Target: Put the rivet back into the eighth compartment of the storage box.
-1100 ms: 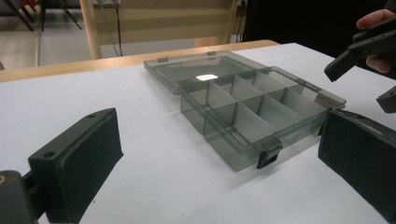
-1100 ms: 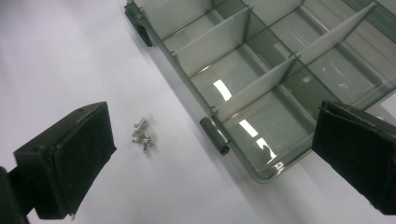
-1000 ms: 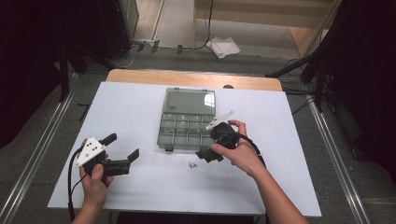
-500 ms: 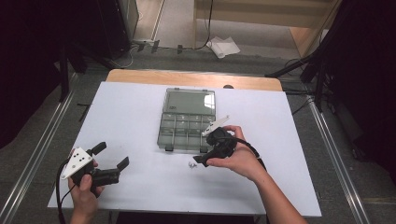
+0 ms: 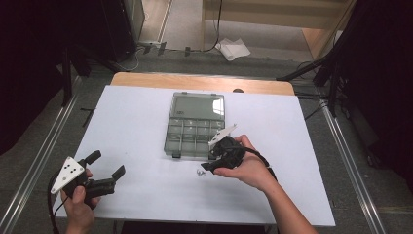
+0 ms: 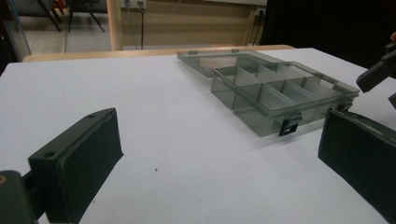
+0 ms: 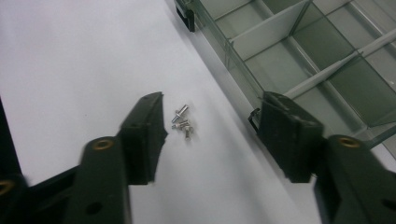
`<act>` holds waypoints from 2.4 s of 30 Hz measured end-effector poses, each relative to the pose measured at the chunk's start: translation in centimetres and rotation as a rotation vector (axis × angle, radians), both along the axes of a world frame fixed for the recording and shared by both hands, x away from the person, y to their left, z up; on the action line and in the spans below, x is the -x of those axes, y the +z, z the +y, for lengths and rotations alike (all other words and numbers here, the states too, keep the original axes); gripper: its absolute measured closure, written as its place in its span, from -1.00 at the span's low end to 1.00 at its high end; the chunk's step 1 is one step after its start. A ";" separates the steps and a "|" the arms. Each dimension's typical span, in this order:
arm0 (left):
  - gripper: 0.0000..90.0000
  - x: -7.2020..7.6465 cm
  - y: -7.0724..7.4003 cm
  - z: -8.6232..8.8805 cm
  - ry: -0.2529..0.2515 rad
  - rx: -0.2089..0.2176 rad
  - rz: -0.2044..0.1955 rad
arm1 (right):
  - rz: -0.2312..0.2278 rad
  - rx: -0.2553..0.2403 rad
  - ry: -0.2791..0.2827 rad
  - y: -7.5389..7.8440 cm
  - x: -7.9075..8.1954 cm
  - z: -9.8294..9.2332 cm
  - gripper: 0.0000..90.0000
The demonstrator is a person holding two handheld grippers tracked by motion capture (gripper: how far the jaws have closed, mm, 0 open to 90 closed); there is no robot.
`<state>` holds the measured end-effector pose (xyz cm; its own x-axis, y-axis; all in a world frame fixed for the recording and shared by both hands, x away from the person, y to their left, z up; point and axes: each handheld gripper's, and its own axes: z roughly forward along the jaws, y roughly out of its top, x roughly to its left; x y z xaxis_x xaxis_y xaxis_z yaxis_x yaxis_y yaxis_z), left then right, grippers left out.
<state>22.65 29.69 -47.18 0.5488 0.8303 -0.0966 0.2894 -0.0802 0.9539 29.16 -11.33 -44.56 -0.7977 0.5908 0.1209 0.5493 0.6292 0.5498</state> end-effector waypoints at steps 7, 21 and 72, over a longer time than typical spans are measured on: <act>-1.00 -0.1 -0.1 0.4 0.004 0.003 0.004 | 0.015 0.017 0.018 -0.9 0.3 0.8 0.29; -1.00 0.0 -0.2 0.0 0.010 -0.029 0.009 | 0.010 0.019 0.021 -2.0 0.2 1.2 0.45; -1.00 -0.2 -0.4 0.1 0.015 -0.023 0.013 | 0.070 0.022 0.068 -3.9 0.1 1.1 0.95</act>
